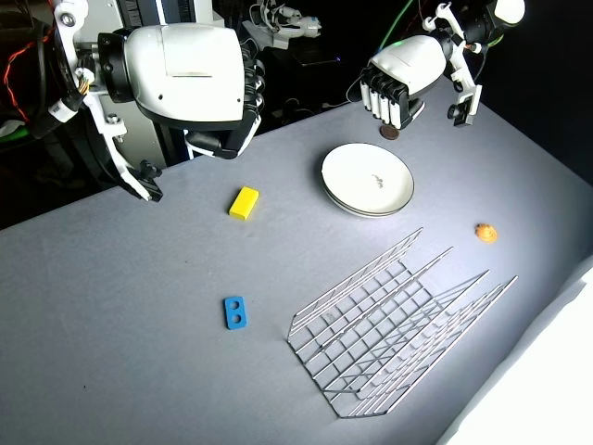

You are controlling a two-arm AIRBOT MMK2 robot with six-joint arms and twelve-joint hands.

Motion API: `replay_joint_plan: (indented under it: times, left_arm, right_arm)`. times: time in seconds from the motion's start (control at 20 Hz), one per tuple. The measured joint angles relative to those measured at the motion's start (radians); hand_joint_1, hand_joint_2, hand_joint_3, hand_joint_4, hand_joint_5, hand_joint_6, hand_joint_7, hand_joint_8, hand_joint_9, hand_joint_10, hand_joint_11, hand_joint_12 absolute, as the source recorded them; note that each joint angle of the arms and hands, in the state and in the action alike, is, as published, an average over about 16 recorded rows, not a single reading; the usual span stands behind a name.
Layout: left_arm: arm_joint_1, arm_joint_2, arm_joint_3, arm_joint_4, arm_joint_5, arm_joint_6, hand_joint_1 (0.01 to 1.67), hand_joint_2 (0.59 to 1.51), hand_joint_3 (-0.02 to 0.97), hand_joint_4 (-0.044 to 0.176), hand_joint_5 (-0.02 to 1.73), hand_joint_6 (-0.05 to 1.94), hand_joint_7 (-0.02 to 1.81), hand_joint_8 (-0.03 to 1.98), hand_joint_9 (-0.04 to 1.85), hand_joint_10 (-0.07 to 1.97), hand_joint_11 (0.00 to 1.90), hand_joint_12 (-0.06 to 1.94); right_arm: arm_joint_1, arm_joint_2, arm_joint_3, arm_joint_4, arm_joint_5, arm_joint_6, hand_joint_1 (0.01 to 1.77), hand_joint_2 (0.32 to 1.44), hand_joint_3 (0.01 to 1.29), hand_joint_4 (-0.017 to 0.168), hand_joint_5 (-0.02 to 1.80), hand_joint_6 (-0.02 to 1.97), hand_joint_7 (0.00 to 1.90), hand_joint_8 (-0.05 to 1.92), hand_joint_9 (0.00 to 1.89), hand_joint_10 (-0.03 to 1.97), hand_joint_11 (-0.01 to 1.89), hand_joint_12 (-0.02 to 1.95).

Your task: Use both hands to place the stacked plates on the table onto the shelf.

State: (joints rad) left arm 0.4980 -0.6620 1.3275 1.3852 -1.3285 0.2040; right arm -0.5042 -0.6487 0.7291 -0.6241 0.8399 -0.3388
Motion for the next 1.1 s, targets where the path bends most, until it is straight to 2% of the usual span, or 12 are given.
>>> replay_joint_plan:
  times: [0.2, 0.4, 0.55, 0.7, 0.85, 1.1]
  left_arm:
    - [0.002, 0.0, 0.005, -0.004, 0.0, 0.0, 0.07, 1.091, 0.058, 0.014, 0.49, 0.49, 0.46, 0.48, 0.45, 0.44, 0.51, 0.48]
    - [0.002, 0.0, 0.008, -0.014, 0.001, 0.0, 0.06, 1.093, 0.056, 0.009, 0.37, 0.36, 0.35, 0.35, 0.34, 0.33, 0.38, 0.35]
    - [0.005, 0.0, 0.01, -0.025, 0.002, 0.003, 0.02, 1.08, 0.051, -0.005, 0.11, 0.07, 0.09, 0.06, 0.09, 0.05, 0.12, 0.06]
    - [0.009, 0.0, 0.006, -0.034, 0.0, 0.007, 0.02, 1.086, 0.047, -0.004, 0.02, 0.0, 0.01, 0.0, 0.01, 0.01, 0.02, -0.01]
    - [0.012, 0.001, 0.0, -0.038, -0.002, 0.004, 0.02, 1.091, 0.043, -0.005, 0.02, -0.01, 0.02, -0.01, 0.02, 0.01, 0.02, -0.02]
    - [0.02, 0.007, -0.01, -0.036, -0.01, -0.032, 0.02, 1.091, 0.032, -0.005, 0.03, -0.01, 0.02, -0.01, 0.02, 0.01, 0.02, -0.02]
  right_arm:
    - [-0.006, -0.003, 0.0, 0.0, -0.004, -0.009, 0.18, 1.08, 0.07, 0.016, 0.74, 0.88, 0.75, 0.86, 0.77, 0.87, 0.84, 0.78]
    - [-0.011, -0.006, 0.0, -0.001, -0.007, -0.019, 0.23, 1.06, 0.06, 0.013, 0.55, 0.66, 0.56, 0.64, 0.57, 0.65, 0.63, 0.58]
    - [-0.017, -0.01, 0.0, -0.002, -0.01, -0.031, 0.35, 1.03, 0.05, 0.006, 0.3, 0.36, 0.3, 0.34, 0.31, 0.34, 0.34, 0.29]
    - [-0.021, -0.014, 0.0, -0.001, -0.016, -0.041, 0.55, 1.01, 0.02, 0.004, 0.06, 0.07, 0.06, 0.06, 0.06, 0.06, 0.06, 0.06]
    - [-0.023, -0.019, 0.0, 0.0, -0.028, -0.048, 0.77, 0.99, 0.02, 0.004, 0.02, 0.02, 0.02, 0.01, 0.02, 0.01, 0.02, 0.09]
    - [-0.023, -0.029, 0.0, 0.003, -0.068, -0.049, 1.11, 0.96, 0.02, 0.004, 0.02, 0.02, 0.02, 0.01, 0.02, 0.0, 0.02, 0.21]
